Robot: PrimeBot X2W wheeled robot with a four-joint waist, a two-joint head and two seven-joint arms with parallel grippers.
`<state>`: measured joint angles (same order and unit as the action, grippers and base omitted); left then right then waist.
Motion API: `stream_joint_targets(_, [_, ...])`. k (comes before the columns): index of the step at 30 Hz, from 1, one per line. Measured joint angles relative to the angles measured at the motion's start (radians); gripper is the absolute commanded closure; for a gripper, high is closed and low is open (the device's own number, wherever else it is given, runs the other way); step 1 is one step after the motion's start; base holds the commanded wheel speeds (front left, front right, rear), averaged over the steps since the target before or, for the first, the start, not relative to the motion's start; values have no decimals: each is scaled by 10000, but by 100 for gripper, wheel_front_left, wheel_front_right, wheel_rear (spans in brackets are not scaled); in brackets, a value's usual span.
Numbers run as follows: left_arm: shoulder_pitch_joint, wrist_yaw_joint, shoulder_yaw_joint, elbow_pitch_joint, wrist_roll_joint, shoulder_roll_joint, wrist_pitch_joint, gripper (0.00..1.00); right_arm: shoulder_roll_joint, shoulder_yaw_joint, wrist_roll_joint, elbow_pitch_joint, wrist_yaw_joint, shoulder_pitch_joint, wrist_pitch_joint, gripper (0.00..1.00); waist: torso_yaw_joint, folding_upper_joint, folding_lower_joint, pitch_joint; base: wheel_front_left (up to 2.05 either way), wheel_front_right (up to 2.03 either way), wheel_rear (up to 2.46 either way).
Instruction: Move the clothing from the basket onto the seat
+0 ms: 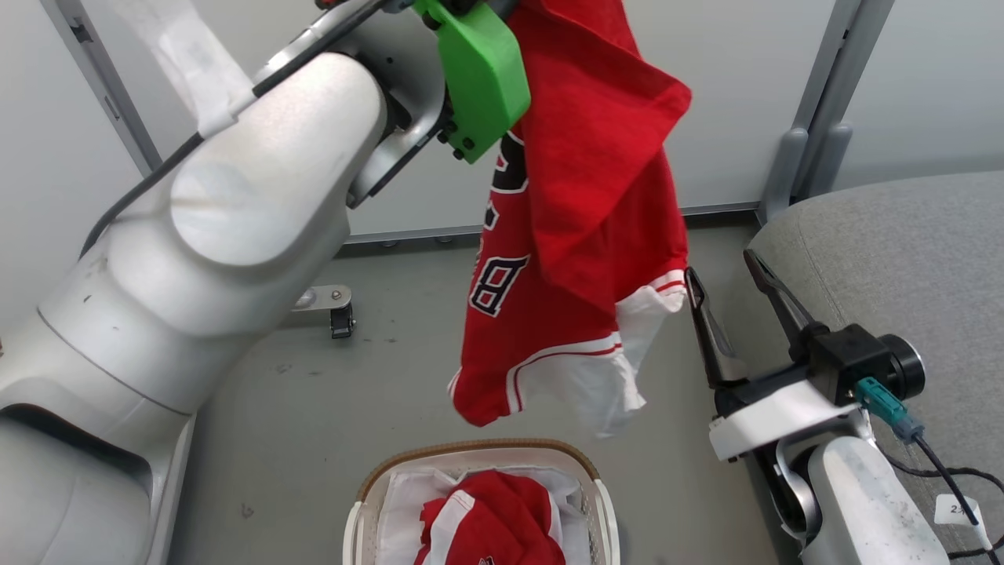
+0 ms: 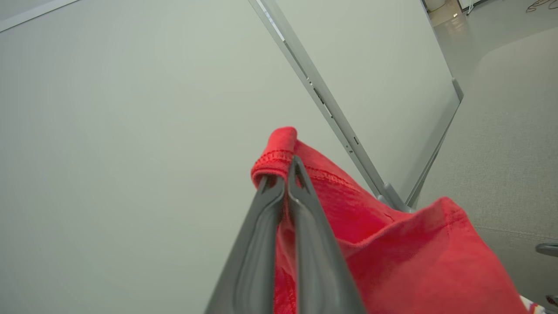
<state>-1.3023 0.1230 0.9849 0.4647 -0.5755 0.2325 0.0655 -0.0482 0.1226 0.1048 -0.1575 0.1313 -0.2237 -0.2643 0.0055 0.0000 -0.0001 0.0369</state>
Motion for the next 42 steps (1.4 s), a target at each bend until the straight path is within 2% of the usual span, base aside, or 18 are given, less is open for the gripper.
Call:
stream_joint_targets(4, [0,8,174,-428,-125,-249,-69,100,0,-58,-282,-268,0,-530,0,0,134,0,0,50,0,0,0])
stream_joint_targets(13, [-221,12,299,-978,-96,-554,-368,100,-4,-738,-878,-2522,0,-1754,0,0,457,0,0,96,0,0,0])
stream_joint_targets(17, [-240,10,332,-899,-31,-573,-554,100,-12,-159,-251,-3818,0,-2081,-2,0,514,0,0,134,0,0,0])
stream_joint_targets(20, [-248,10,382,-830,-33,-602,-654,100,-4,817,374,-4615,2,-2455,0,0,553,0,0,166,0,0,0])
stream_joint_targets(21, [-248,10,407,-807,-35,-596,-667,100,0,1216,562,-4807,0,-2597,0,33,566,0,0,180,0,0,0])
stream_joint_targets(23, [-240,10,443,-769,-77,-587,-673,100,2,1850,920,-5112,2,-2819,0,91,594,0,0,203,0,0,0])
stream_joint_targets(24, [-207,10,460,-746,-132,-573,-673,100,13,2063,997,-5223,2,-2920,0,100,611,0,0,214,0,0,0])
stream_joint_targets(30, [400,-29,497,-614,-449,-265,-639,100,-56,2173,1269,-5273,2,-3285,0,100,710,0,0,257,0,0,0])
stream_joint_targets(35, [1379,-280,368,-433,-876,190,-832,100,-257,2000,1323,-5095,2,-3371,0,100,704,0,0,247,0,0,0])
stream_joint_targets(41, [2998,-723,96,-196,-1461,548,-1576,100,-353,1559,1233,-4723,2,-3412,0,100,597,0,0,225,0,0,0])
stream_joint_targets(42, [3314,-802,35,-167,-1626,564,-1766,81,-376,1484,1216,-4650,2,-3413,2,100,574,0,0,223,0,0,0])
